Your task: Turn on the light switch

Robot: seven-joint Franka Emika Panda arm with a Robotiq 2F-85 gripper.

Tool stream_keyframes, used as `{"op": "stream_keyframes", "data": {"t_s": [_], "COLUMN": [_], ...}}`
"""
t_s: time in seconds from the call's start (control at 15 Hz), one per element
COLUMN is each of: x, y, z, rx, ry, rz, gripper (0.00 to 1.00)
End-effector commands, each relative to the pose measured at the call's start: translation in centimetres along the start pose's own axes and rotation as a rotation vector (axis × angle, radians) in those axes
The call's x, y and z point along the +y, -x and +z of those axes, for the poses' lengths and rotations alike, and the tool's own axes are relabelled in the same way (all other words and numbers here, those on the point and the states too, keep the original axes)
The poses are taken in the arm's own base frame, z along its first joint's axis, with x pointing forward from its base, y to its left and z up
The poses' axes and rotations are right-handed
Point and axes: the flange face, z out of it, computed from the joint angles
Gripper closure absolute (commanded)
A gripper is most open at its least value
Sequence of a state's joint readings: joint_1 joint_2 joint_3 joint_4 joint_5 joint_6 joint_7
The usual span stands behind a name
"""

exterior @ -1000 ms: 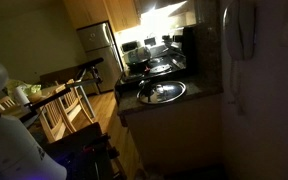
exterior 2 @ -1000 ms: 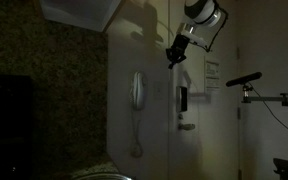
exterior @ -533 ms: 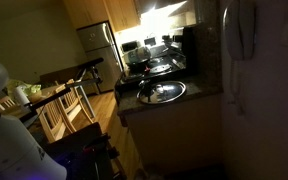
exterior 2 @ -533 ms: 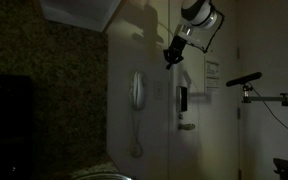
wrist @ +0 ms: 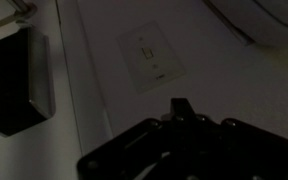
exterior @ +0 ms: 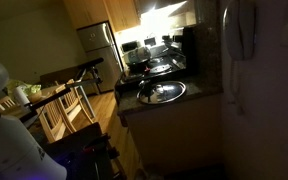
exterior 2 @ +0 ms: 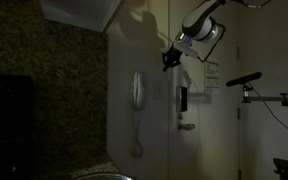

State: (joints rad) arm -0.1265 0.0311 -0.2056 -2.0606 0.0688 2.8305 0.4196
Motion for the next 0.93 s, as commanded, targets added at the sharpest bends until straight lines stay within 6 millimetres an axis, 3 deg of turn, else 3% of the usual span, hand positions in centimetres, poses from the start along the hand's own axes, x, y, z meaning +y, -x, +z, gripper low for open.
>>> {"op": "stream_keyframes", "data": {"t_s": [0.0,0.4,0.87], "x": [0.9,0.8,-1.9], "y": [-0.3,-0.2,1.0], "z": [1.3,2.7,4.0], "rx": [0.026,0.017,-0.001], "ry": [0.072,0.167,0.251], "rz": [0.039,0.052,-0.012], "gripper": [1.00,1.00,1.00]}}
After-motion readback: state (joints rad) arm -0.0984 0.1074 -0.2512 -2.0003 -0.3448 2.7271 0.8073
